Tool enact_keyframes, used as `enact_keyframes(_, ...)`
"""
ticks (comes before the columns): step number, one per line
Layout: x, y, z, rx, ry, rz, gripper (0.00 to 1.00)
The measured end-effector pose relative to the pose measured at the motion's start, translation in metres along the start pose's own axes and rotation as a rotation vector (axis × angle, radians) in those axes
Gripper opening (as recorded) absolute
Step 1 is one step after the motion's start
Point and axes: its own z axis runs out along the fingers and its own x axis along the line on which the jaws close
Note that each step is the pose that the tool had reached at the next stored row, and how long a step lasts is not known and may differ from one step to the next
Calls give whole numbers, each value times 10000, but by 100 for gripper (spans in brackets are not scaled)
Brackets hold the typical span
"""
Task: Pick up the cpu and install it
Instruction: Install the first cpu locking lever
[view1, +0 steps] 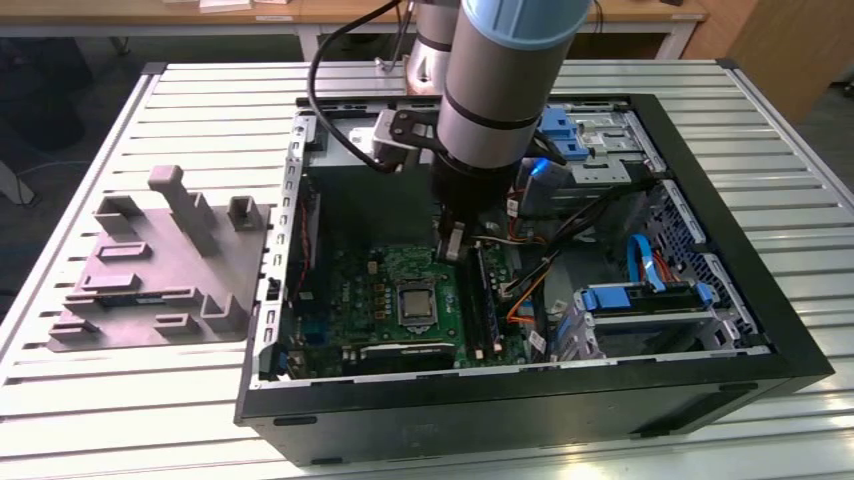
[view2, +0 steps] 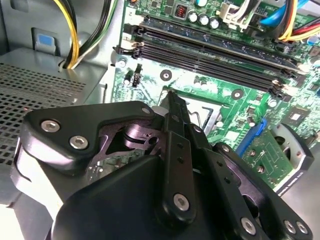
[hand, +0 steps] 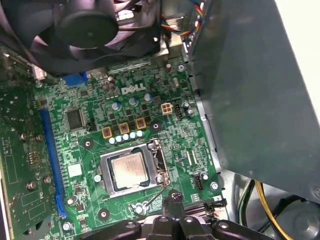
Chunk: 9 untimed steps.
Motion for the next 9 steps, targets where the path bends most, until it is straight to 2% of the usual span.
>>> enact_keyframes(4, 48, -6, 1, 9, 10, -115, 11)
enact_keyframes(9, 59, -8, 1, 13, 11, -146, 11)
